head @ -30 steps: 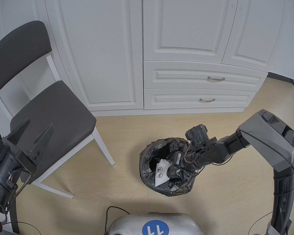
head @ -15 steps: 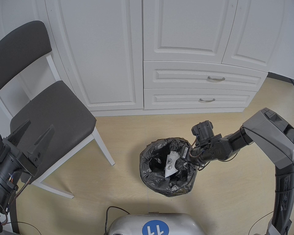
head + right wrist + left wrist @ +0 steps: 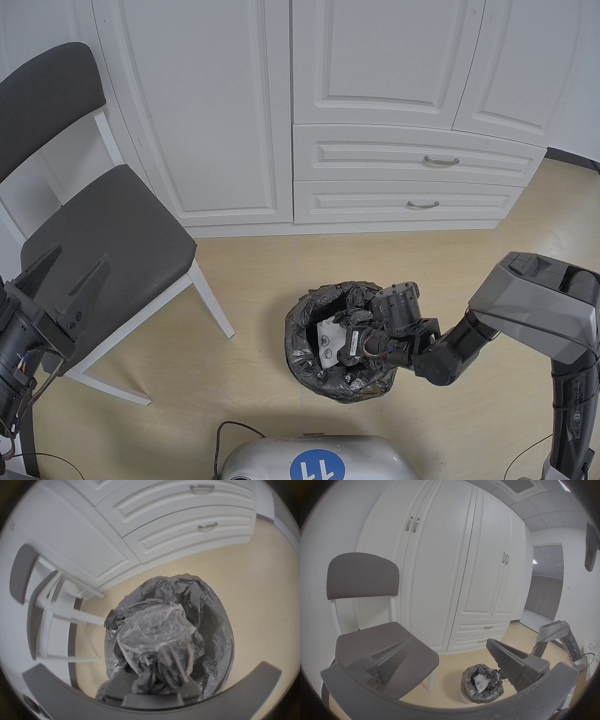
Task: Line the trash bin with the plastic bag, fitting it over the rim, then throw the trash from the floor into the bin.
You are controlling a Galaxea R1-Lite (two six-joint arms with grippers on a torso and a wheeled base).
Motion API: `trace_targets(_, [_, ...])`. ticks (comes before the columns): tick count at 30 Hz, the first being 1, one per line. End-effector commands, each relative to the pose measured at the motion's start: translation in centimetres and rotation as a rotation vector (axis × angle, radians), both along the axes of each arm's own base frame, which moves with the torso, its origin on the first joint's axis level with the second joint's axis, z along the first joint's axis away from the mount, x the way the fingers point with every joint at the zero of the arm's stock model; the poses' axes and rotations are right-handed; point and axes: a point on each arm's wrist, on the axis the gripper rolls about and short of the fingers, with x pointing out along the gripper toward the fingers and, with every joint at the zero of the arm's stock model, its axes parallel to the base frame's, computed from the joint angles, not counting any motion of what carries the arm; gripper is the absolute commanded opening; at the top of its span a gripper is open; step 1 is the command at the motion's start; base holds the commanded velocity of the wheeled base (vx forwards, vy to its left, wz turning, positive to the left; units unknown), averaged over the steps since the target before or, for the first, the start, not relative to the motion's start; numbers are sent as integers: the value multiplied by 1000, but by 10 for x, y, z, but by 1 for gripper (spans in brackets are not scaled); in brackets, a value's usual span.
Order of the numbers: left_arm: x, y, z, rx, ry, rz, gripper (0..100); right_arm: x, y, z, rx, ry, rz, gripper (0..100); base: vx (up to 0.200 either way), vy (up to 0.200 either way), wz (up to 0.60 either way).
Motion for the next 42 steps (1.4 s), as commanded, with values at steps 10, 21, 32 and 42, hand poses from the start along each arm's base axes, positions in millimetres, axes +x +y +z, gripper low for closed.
trace_targets(10, [-1, 0, -1, 0, 2, -1, 100, -13, -8, -33, -316, -67, -36, 0, 0, 0, 0])
trace_targets(21, [-1, 0, -1, 2, 2, -1, 100, -8, -20, 2, -270, -130, -79, 0, 0, 0, 0])
trace_targets(32, [-2, 1, -3, 10, 3, 0, 100, 6, -23, -43, -363, -73, -105, 0, 0, 0, 0])
trace_targets(42, [-3, 2, -2, 7, -7, 1, 100, 1, -19, -18, -323, -117, -104, 0, 0, 0, 0])
